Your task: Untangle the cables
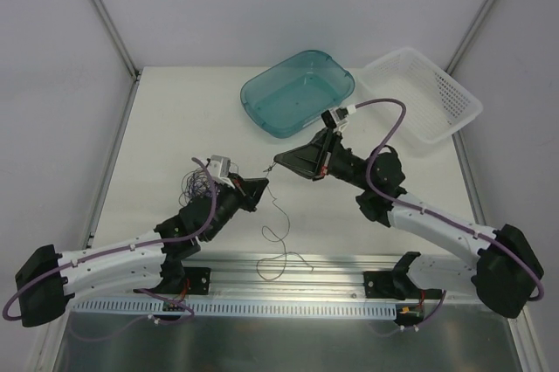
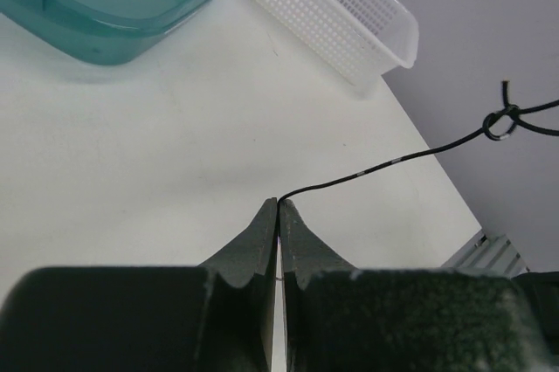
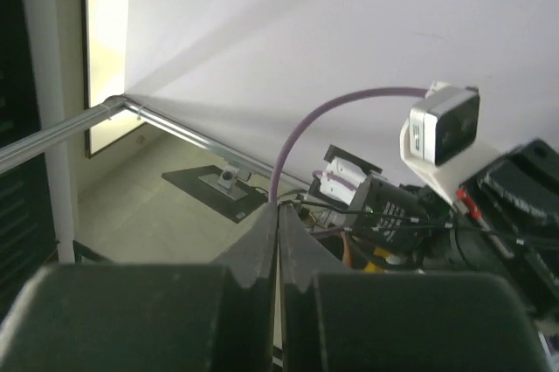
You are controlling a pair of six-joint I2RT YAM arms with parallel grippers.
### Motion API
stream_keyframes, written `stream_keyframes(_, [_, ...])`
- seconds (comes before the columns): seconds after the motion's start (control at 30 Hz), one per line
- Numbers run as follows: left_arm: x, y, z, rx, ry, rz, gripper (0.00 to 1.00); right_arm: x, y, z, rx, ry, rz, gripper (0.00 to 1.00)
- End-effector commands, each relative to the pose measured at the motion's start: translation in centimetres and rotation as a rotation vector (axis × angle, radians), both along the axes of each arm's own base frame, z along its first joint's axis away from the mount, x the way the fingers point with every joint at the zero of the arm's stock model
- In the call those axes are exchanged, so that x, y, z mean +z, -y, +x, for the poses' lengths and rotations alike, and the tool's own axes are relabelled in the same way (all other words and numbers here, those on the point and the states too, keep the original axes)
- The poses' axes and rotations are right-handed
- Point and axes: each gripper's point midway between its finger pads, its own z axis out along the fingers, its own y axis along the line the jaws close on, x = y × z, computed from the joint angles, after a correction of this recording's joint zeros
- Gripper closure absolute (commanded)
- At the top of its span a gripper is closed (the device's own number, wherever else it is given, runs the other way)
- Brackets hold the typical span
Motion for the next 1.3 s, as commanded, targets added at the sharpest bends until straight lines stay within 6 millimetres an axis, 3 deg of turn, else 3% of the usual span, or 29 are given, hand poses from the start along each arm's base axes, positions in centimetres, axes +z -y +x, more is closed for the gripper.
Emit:
stream_keyframes(0.0, [-3.7,-2.9,0.5,0.114,-0.045,0.135,1.0,3.6,1.3,-3.6,0.088,0.097,-0.044,0.99])
stream_keyframes(0.13, [-1.4,-4.3,1.1,0.171,0.022,0.171,1.0,0.1,1.8,-4.6,0.038,0.094,-0.317,0.99])
stream_keyframes(0.17, [-0.5,-4.1,1.1,0.159,0.037,0.165,1.0,0.3,2.7,-5.1,-0.004,0.177,-0.339,0.99])
stream_keyframes(0.2, [-0.1,-3.7,0.9,0.136,0.047,0.164,0.95,-0.9,3.0,-4.8,-0.036,0.147,-0.403,0.99])
stream_keyframes(0.27, [1.4,-2.2,0.1,0.04,0.076,0.141,0.86,-1.4,3.7,-4.7,-0.083,0.18,-0.449,0.99])
stream_keyframes(0.4, [3.5,1.0,-2.2,-0.177,0.129,0.104,0.49,-3.2,4.3,-3.9,-0.141,0.141,-0.505,0.99])
stream_keyframes(0.43, [3.8,1.5,-2.8,-0.22,0.137,0.101,0.32,-3.6,4.2,-3.8,-0.144,0.138,-0.515,0.99])
stream_keyframes(0.57, [5.7,3.5,-5.0,-0.385,0.175,0.068,0.09,-5.5,4.1,-2.7,-0.198,0.126,-0.594,0.99])
stream_keyframes(0.83, [7.6,5.4,-7.0,-0.522,0.221,0.063,0.06,-9.3,4.8,-0.8,-0.328,0.077,-0.747,0.99])
stream_keyframes(1.1, [6.4,6.6,-7.8,-0.584,0.199,0.079,0.06,-10.7,5.1,0.6,-0.428,0.052,-0.804,0.99])
stream_keyframes(1.27, [6.2,6.7,-6.4,-0.509,0.166,0.073,0.09,-10.5,4.6,0.4,-0.429,0.06,-0.8,0.99])
